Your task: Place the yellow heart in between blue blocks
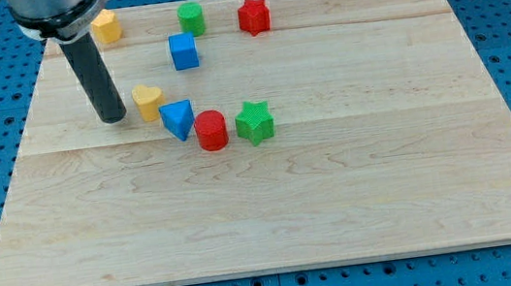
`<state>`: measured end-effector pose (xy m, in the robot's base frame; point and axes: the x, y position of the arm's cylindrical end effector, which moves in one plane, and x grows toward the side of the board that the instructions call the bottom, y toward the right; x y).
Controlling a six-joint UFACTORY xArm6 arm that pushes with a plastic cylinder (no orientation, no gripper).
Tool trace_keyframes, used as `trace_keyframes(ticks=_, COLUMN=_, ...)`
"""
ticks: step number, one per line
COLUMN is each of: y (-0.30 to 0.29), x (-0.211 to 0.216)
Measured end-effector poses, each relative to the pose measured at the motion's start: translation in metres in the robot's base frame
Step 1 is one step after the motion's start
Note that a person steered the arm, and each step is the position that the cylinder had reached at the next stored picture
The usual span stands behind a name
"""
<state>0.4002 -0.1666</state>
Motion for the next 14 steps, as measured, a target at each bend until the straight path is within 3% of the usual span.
trace_keyframes(ticks=6, y=0.045, x=-0.025)
trace_keyframes(ticks=9, y=0.093, x=-0.021)
trace_keyframes(ticks=11, y=0.170, x=-0.022)
trace_keyframes(ticks=12, y=0.186, x=-0.046)
trace_keyframes(ticks=14, y=0.162, x=-0.059)
